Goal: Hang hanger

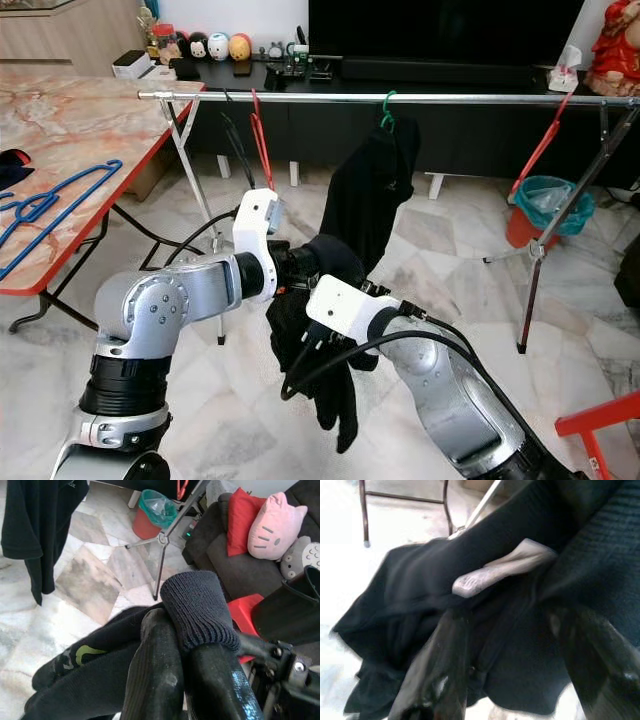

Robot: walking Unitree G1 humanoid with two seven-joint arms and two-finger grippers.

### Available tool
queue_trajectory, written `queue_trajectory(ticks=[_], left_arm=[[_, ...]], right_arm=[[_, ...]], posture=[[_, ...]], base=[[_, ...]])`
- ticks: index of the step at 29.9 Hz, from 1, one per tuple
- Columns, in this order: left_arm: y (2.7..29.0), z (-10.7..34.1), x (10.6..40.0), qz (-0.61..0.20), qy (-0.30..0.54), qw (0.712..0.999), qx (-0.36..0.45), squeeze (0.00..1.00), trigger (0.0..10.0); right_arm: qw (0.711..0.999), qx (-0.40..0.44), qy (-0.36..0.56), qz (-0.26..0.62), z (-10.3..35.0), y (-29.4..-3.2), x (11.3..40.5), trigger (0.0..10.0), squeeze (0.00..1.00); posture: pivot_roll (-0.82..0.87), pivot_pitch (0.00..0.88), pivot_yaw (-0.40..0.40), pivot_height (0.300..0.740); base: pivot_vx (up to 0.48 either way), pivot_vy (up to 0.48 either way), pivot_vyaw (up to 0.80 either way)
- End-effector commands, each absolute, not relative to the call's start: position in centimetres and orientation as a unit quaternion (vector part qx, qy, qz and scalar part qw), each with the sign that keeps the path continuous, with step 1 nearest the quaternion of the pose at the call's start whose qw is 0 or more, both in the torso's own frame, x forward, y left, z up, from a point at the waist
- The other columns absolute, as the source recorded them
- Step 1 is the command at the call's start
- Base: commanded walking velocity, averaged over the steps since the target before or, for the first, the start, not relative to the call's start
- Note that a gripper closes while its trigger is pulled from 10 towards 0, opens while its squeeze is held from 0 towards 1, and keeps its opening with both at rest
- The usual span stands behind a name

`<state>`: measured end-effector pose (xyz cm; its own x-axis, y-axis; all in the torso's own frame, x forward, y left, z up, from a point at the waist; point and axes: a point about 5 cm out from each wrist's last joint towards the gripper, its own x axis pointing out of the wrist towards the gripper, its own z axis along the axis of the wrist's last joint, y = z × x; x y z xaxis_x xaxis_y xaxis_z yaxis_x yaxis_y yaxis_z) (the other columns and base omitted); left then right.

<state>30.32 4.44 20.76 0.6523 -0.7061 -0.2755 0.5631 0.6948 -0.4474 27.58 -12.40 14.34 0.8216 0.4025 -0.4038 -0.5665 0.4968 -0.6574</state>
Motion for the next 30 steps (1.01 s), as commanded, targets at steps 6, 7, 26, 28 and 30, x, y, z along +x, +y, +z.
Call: queue_trajectory(ticks=[6,7,26,28,30], left_arm=[[3.8,22.3,30.0,-0.379,0.194,0.889,-0.168,0.0,10.0],[3.8,22.3,30.0,-0.379,0.194,0.889,-0.168,0.0,10.0],[3.7,22.3,29.9,-0.385,0.191,0.887,-0.168,0.0,10.0],[3.7,22.3,29.9,-0.386,0.192,0.887,-0.168,0.0,10.0],[3.7,22.3,29.9,-0.386,0.192,0.887,-0.167,0.0,10.0]], right_arm=[[0.872,-0.428,0.084,0.222,15.2,-13.5,28.7,10.0,0.0],[0.875,-0.424,0.084,0.219,15.2,-13.6,28.8,10.0,0.0],[0.929,-0.267,0.058,0.248,16.0,-13.4,28.8,0.0,0.0],[0.938,-0.229,0.057,0.255,16.1,-13.3,28.8,0.0,0.0],[0.938,-0.226,0.059,0.257,16.0,-13.3,28.8,0.0,0.0]], posture=[[-0.03,0.013,-0.005,0.74],[-0.03,0.013,-0.006,0.74],[-0.03,0.013,-0.008,0.74],[-0.03,0.013,-0.008,0.74],[-0.03,0.013,-0.008,0.74]], base=[[0.0,0.0,0.0],[0.0,0.0,0.0],[0.0,0.0,0.0],[0.0,0.0,0.0],[0.0,0.0,0.0]])
